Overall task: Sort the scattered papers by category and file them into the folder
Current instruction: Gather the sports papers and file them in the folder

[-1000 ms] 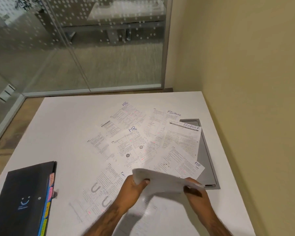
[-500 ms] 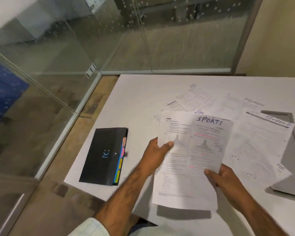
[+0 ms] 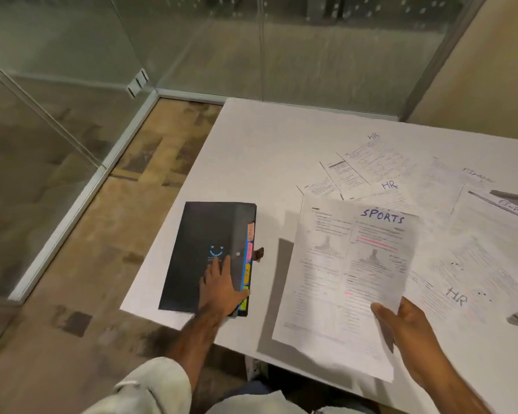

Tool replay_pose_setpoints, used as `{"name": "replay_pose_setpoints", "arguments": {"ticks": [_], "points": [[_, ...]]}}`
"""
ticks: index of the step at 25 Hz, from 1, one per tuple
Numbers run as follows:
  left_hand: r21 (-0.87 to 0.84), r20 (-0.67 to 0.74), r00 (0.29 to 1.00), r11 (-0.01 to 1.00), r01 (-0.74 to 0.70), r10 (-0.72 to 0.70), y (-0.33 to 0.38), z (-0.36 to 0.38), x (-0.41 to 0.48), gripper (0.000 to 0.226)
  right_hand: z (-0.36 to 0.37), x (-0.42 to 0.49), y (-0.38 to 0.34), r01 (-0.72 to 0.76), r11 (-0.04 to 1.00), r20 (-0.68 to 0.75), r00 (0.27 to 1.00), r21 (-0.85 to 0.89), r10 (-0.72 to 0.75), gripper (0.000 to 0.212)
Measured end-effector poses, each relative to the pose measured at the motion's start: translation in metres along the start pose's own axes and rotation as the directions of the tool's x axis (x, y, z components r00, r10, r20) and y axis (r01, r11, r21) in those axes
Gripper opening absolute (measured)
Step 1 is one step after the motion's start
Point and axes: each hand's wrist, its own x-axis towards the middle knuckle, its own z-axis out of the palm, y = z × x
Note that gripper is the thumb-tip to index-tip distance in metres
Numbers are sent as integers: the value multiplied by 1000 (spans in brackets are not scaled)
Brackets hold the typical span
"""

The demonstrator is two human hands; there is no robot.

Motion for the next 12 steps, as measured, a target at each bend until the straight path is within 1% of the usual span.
{"name": "replay_pose_setpoints", "arguments": {"ticks": [1, 2, 5, 7, 9, 12], "points": [[86, 12, 999, 996, -32, 31, -8, 8, 6, 113, 6, -6, 2, -17, 1000, -34, 999, -2, 16, 25], [133, 19, 998, 989, -57, 54, -14, 14, 11, 115, 12, -12, 2, -38, 999, -53, 998, -1, 38, 23], [198, -16, 994, 975, -105, 110, -15, 22, 18, 114, 26, -32, 6, -99, 995, -78, 992, -13, 98, 18], [211, -10, 993, 971, -109, 113, -8, 23, 20, 111, 30, -38, 5, -102, 994, -107, 990, -40, 97, 14], [202, -41, 992, 973, -110, 120, -6, 26, 20, 107, 30, -37, 0, -89, 994, -123, 989, -60, 81, 12], [231, -66, 987, 965, -127, 145, -12, 28, 24, 100, 37, -34, -4, -54, 997, -114, 992, -59, 47, 15]]}}
